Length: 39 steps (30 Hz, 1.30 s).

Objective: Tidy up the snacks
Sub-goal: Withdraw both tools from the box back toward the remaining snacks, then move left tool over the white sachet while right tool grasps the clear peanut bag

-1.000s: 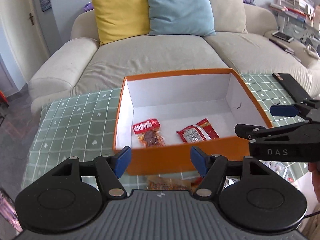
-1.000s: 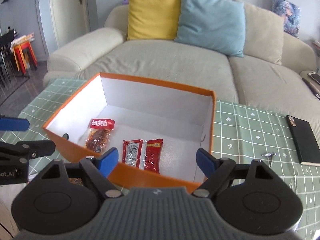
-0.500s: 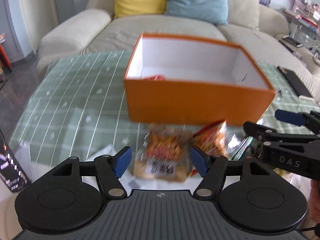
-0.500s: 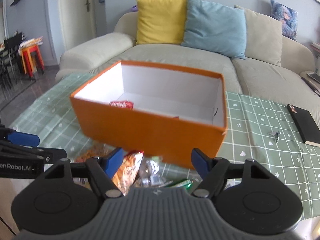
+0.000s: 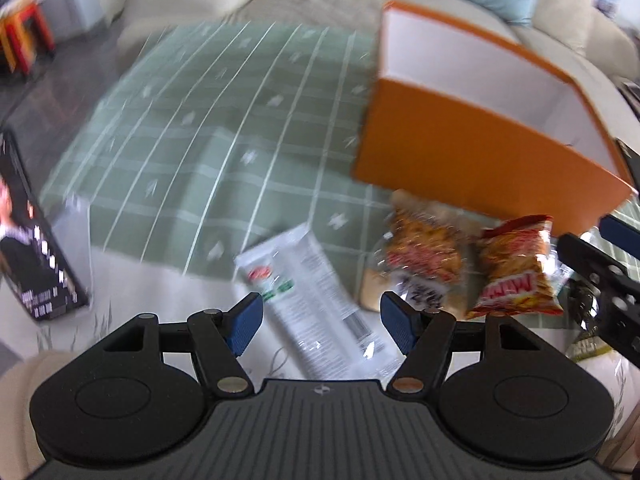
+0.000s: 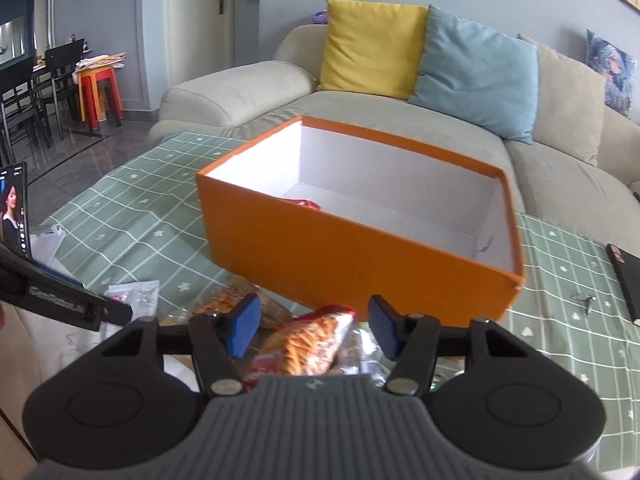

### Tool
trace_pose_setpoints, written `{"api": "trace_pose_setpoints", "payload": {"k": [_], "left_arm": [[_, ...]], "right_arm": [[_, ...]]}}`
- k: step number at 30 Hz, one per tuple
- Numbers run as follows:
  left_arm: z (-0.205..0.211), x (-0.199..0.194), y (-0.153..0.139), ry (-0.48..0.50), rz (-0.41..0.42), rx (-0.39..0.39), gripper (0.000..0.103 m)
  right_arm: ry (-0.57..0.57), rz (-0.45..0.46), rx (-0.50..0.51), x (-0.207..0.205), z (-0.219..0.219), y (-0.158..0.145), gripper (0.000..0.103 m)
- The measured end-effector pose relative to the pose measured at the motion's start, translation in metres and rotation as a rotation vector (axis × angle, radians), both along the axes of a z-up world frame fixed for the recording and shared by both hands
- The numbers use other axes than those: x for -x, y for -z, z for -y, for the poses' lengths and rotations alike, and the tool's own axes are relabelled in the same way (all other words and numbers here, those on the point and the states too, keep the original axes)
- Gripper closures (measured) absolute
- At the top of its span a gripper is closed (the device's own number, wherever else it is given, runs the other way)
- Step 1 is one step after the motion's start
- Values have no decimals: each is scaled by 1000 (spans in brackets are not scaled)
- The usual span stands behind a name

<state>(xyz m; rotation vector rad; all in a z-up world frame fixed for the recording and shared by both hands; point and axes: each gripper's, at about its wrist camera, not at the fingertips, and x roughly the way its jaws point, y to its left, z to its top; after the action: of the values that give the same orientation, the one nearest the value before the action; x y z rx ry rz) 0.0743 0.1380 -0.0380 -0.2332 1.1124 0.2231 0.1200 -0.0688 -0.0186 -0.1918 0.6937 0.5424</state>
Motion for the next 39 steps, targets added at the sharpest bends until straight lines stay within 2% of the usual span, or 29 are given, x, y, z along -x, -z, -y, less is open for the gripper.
{"api": "trace_pose_setpoints", "payload": {"k": [4, 9, 14, 19, 23, 28, 33, 37, 39], "left_arm": [[-9, -5, 16, -83, -50, 17, 23], [-12, -14, 34, -136, -99, 47, 21], [-8, -23, 42, -135, -119, 34, 14], [-7, -32, 47, -120, -128, 35, 14], [-4, -36, 49, -88, -122, 5, 17], [-4, -38, 48, -55, -97, -9, 27], [-7, -40, 50, -46, -82, -21, 30], [-8, -40, 51, -33, -69, -29, 33], [-9, -40, 51, -32, -61, -27, 33]], "right_arm": [[-44, -28, -22, -1, -15, 2, 53], [-93, -139, -36, -8, -34, 16, 55], [-84, -229, -36, -19, -46, 28, 55], [-51, -318, -54, -32, -50, 38, 56], [-28, -377, -67, -40, -53, 45, 56], [-12, -392, -79, -46, -57, 48, 55], [-7, -394, -75, -52, -64, 51, 56], [-26, -377, -28, -53, -72, 55, 64], [-29, -376, -23, -55, -73, 59, 64]]}}
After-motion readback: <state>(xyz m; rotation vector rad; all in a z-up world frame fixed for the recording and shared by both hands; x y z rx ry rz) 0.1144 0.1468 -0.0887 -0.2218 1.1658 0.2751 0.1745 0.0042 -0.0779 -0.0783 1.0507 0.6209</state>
